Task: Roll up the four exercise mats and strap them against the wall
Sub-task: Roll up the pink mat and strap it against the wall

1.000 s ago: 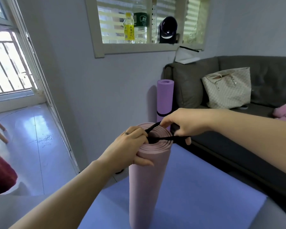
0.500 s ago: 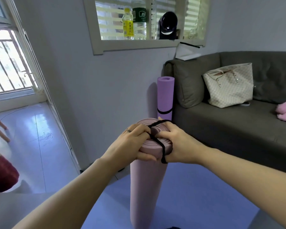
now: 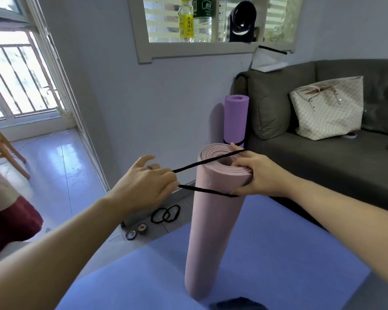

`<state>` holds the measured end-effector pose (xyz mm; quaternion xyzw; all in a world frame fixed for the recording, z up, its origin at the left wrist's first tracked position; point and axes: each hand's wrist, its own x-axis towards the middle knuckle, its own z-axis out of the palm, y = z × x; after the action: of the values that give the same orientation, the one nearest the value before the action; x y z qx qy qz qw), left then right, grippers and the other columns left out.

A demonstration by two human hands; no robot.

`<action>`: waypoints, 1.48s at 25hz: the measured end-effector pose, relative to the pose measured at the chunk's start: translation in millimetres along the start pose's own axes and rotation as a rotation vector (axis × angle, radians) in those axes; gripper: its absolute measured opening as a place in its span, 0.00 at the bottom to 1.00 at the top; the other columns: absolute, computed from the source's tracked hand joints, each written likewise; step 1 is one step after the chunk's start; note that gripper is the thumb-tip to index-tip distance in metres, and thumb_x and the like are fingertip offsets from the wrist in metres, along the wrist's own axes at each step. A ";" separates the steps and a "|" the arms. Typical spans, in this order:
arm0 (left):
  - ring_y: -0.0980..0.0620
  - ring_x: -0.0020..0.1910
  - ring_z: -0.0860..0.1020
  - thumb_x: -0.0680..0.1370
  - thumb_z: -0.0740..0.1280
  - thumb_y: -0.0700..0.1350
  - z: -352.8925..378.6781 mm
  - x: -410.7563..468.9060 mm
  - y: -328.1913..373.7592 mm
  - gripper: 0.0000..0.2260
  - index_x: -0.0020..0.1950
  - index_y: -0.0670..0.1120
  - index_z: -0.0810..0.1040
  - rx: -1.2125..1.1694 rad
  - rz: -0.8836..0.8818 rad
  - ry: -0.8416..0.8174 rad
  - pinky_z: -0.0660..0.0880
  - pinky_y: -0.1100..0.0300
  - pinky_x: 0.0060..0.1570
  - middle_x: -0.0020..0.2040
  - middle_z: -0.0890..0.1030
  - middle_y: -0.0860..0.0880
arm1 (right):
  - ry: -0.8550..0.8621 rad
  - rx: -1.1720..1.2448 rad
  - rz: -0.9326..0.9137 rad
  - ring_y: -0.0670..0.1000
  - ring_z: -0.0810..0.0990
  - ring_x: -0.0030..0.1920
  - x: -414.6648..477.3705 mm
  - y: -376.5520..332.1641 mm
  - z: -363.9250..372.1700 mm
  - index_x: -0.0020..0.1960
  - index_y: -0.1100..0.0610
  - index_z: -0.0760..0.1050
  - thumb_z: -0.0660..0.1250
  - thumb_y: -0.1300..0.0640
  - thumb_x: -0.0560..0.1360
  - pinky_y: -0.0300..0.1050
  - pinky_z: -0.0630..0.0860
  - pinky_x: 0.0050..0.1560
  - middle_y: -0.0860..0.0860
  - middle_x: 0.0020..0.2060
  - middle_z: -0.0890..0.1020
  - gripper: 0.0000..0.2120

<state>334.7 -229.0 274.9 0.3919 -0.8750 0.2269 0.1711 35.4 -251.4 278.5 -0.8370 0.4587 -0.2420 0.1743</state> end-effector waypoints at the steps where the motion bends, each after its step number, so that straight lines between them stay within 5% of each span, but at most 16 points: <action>1: 0.51 0.44 0.79 0.80 0.42 0.58 2.9 -2.0 1.3 0.26 0.45 0.50 0.77 -0.067 -0.172 -0.119 0.59 0.45 0.70 0.40 0.78 0.57 | -0.008 -0.010 -0.020 0.36 0.54 0.74 1.3 -6.3 3.5 0.48 0.48 0.77 0.81 0.51 0.61 0.34 0.63 0.65 0.51 0.73 0.65 0.20; 3: 0.49 0.47 0.78 0.82 0.45 0.57 7.6 7.7 3.2 0.22 0.48 0.51 0.77 -0.202 -0.436 -0.219 0.54 0.41 0.72 0.44 0.81 0.56 | -0.008 -0.040 -0.044 0.44 0.60 0.74 5.6 -21.2 13.2 0.51 0.51 0.79 0.81 0.52 0.61 0.38 0.65 0.66 0.53 0.70 0.67 0.21; 5: 0.49 0.43 0.76 0.82 0.50 0.54 1.3 28.0 4.0 0.19 0.46 0.48 0.77 -0.424 -0.648 -0.187 0.60 0.42 0.69 0.41 0.80 0.55 | -0.018 -0.054 -0.070 0.51 0.68 0.67 10.7 -34.4 19.8 0.51 0.53 0.79 0.81 0.52 0.61 0.41 0.68 0.65 0.52 0.62 0.70 0.21; 9: 0.48 0.62 0.73 0.75 0.47 0.70 6.6 54.9 -2.0 0.33 0.67 0.51 0.75 -0.840 -0.863 -0.394 0.63 0.52 0.68 0.66 0.75 0.51 | -0.052 -0.037 -0.093 0.51 0.69 0.65 4.1 -44.6 27.2 0.54 0.51 0.79 0.81 0.49 0.61 0.44 0.70 0.66 0.50 0.61 0.64 0.23; 11: 0.47 0.55 0.76 0.76 0.43 0.70 13.0 58.5 1.5 0.36 0.63 0.48 0.76 -1.001 -0.943 -0.485 0.66 0.53 0.61 0.57 0.79 0.50 | -0.063 -0.011 -0.107 0.50 0.67 0.67 0.1 -46.6 31.8 0.53 0.50 0.79 0.80 0.49 0.61 0.43 0.68 0.68 0.50 0.65 0.62 0.23; 14: 0.45 0.42 0.72 0.78 0.42 0.68 18.8 61.1 0.6 0.34 0.52 0.45 0.78 -1.210 -0.961 -0.533 0.67 0.53 0.45 0.39 0.77 0.46 | -0.052 0.095 -0.051 0.41 0.71 0.60 -1.8 -46.7 26.5 0.50 0.48 0.75 0.81 0.51 0.61 0.36 0.71 0.59 0.47 0.63 0.67 0.22; 16: 0.46 0.42 0.67 0.78 0.42 0.68 25.5 58.6 -5.1 0.34 0.51 0.45 0.77 -1.299 -0.934 -0.557 0.65 0.52 0.46 0.39 0.74 0.43 | -0.068 0.290 0.084 0.37 0.74 0.45 0.0 -47.3 19.1 0.51 0.47 0.69 0.80 0.48 0.62 0.33 0.70 0.46 0.41 0.49 0.74 0.24; 19: 0.47 0.38 0.63 0.80 0.41 0.65 23.1 54.4 -6.8 0.31 0.48 0.45 0.75 -1.289 -0.939 -0.575 0.65 0.55 0.43 0.38 0.72 0.44 | -0.049 0.769 0.201 0.40 0.74 0.39 6.9 -44.9 16.2 0.50 0.51 0.68 0.69 0.39 0.68 0.36 0.69 0.42 0.39 0.37 0.77 0.20; 21: 0.48 0.39 0.67 0.82 0.43 0.61 19.8 53.6 -3.6 0.29 0.48 0.44 0.77 -1.228 -0.950 -0.564 0.67 0.55 0.43 0.42 0.74 0.45 | -0.053 0.993 0.229 0.46 0.76 0.39 16.9 -44.0 13.1 0.46 0.55 0.69 0.63 0.37 0.73 0.39 0.71 0.43 0.46 0.37 0.78 0.21; 24: 0.49 0.43 0.74 0.82 0.47 0.59 17.3 55.9 2.5 0.23 0.51 0.50 0.79 -1.164 -0.934 -0.592 0.67 0.53 0.47 0.48 0.80 0.48 | -0.080 0.995 0.323 0.50 0.77 0.37 30.2 -47.0 10.2 0.49 0.60 0.70 0.58 0.32 0.68 0.44 0.74 0.45 0.54 0.39 0.78 0.29; 29: 0.47 0.48 0.76 0.81 0.45 0.61 16.1 56.5 8.6 0.24 0.54 0.52 0.78 -1.206 -0.999 -0.588 0.68 0.46 0.53 0.53 0.80 0.48 | -0.113 1.078 0.371 0.52 0.80 0.50 36.5 -35.1 17.2 0.62 0.58 0.69 0.57 0.29 0.66 0.49 0.73 0.56 0.54 0.53 0.80 0.38; 31: 0.45 0.54 0.76 0.76 0.40 0.69 24.7 45.4 7.0 0.34 0.61 0.53 0.76 -1.267 -1.067 -0.671 0.61 0.34 0.61 0.59 0.79 0.47 | -0.128 1.084 0.369 0.47 0.78 0.60 28.0 -19.4 25.3 0.72 0.56 0.65 0.51 0.29 0.71 0.48 0.69 0.66 0.49 0.63 0.78 0.40; 33: 0.43 0.62 0.71 0.70 0.35 0.75 42.9 28.0 6.8 0.44 0.67 0.53 0.74 -1.273 -1.116 -0.747 0.53 0.29 0.64 0.65 0.76 0.49 | -0.070 1.053 0.386 0.40 0.77 0.58 15.9 -2.6 41.9 0.72 0.50 0.68 0.42 0.31 0.77 0.42 0.65 0.68 0.44 0.59 0.81 0.35; 37: 0.47 0.60 0.68 0.67 0.33 0.77 75.3 -4.0 25.2 0.47 0.60 0.50 0.77 -1.340 -1.187 -0.773 0.58 0.38 0.64 0.63 0.75 0.51 | -0.034 1.138 0.528 0.52 0.68 0.71 -2.2 38.0 90.2 0.77 0.45 0.57 0.48 0.21 0.68 0.58 0.50 0.75 0.47 0.63 0.79 0.44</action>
<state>308.9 -251.7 203.2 0.6379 -0.4786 -0.5853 0.1461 59.4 -262.9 184.2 -0.4752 0.4463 -0.3839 0.6539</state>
